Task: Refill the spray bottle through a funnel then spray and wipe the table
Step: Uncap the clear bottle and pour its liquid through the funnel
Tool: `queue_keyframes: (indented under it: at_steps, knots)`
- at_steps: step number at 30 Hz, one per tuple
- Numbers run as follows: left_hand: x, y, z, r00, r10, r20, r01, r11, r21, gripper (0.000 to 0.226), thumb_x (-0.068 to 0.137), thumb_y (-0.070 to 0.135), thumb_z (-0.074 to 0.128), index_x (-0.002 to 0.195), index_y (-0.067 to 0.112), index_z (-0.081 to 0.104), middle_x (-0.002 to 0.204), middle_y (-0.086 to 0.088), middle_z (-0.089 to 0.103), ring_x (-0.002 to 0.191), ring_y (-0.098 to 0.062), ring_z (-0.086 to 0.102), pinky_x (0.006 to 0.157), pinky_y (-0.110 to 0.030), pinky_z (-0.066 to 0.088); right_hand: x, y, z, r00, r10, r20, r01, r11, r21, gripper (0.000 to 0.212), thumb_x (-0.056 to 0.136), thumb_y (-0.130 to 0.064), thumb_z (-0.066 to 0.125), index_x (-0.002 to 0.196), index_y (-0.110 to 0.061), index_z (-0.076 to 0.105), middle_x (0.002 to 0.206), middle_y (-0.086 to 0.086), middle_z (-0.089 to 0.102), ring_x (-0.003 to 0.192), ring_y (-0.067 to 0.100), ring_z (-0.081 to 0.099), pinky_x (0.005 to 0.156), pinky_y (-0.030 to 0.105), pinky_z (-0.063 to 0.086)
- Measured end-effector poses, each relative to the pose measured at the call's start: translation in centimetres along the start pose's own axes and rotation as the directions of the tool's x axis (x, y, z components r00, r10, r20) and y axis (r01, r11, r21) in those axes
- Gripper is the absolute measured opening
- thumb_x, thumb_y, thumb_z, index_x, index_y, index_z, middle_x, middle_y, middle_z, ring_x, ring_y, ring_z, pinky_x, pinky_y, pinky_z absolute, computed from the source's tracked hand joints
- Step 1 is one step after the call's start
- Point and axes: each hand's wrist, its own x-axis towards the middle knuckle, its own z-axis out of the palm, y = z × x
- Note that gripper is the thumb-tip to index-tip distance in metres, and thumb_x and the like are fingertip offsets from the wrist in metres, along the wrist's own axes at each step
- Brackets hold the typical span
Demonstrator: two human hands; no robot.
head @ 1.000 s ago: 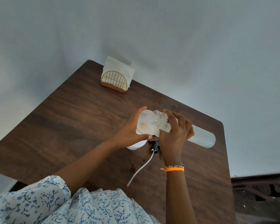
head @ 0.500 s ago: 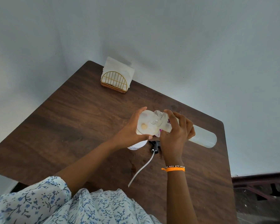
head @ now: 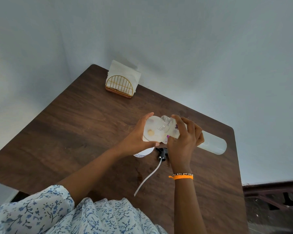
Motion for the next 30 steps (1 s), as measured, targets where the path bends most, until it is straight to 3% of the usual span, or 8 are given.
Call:
queue_keyframes:
  at_steps: [30]
  knots:
    - [0.06, -0.17, 0.03, 1.0, 0.002, -0.004, -0.002, 1.0, 0.005, 0.093, 0.075, 0.026, 0.074, 0.141, 0.034, 0.009, 0.152, 0.009, 0.013, 0.133, -0.006, 0.021, 0.101, -0.022, 0.023, -0.07, -0.04, -0.18, 1.0, -0.01, -0.009, 0.01, 1.0, 0.009, 0.06, 0.057, 0.006, 0.075, 0.11, -0.018, 0.065, 0.11, 0.008, 0.062, 0.108, 0.02, 0.034, 0.091, 0.047, 0.028]
